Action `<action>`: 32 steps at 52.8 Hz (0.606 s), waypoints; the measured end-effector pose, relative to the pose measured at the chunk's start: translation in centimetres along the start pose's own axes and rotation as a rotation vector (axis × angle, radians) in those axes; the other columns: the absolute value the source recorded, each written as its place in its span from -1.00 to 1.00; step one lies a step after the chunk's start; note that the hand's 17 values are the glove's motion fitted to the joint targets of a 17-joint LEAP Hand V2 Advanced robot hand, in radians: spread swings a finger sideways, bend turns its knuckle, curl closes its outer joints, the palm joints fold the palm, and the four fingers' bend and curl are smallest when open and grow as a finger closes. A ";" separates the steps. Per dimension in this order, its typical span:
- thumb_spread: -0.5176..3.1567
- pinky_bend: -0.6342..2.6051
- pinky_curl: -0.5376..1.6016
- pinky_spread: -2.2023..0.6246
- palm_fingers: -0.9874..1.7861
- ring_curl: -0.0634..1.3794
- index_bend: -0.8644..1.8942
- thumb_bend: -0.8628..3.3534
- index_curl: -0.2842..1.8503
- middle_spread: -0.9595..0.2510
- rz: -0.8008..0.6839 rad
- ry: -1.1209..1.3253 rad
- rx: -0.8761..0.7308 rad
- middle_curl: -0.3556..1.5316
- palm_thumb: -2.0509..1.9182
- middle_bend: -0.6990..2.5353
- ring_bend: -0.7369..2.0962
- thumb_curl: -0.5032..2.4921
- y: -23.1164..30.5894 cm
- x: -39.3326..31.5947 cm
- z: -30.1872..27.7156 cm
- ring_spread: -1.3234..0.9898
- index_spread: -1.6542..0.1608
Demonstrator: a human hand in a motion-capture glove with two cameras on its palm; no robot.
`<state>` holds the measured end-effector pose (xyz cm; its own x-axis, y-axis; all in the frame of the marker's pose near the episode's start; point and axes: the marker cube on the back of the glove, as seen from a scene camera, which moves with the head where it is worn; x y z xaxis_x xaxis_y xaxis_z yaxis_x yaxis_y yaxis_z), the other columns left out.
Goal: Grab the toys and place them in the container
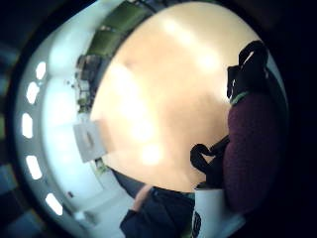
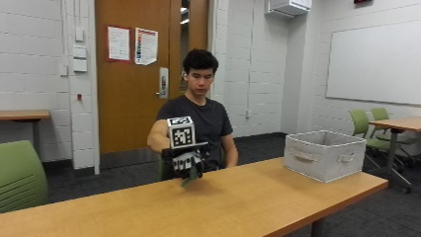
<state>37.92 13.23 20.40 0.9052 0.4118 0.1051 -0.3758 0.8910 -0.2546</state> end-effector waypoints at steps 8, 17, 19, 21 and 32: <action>-0.45 -0.05 -0.17 0.21 0.54 -0.18 0.02 -0.49 -0.55 0.08 -0.098 -0.002 0.069 0.07 0.37 0.03 0.42 -0.21 0.8 -6.7 -9.3 -0.19 0.44; -0.51 -0.06 -0.15 0.22 0.53 -0.17 0.04 -0.49 -0.52 0.06 -0.138 -0.009 0.194 0.09 0.37 0.04 0.41 -0.17 3.9 -16.7 -16.8 -0.19 0.45; -0.52 -0.06 -0.14 0.22 0.52 -0.16 0.03 -0.49 -0.51 0.06 -0.160 -0.002 0.216 0.10 0.37 0.03 0.41 -0.16 3.9 -18.3 -17.7 -0.19 0.45; -0.52 -0.06 -0.14 0.22 0.52 -0.16 0.04 -0.49 -0.51 0.06 -0.197 0.004 0.242 0.10 0.37 0.03 0.41 -0.15 3.7 -20.2 -18.8 -0.20 0.45; -0.56 -0.06 -0.12 0.22 0.52 -0.15 0.01 -0.50 -0.48 0.05 -0.373 -0.015 0.309 0.13 0.36 0.03 0.41 -0.10 5.8 -32.7 -23.0 -0.20 0.46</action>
<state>10.68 0.56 -6.61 0.9873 0.0538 0.1495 -0.0692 0.9926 0.1000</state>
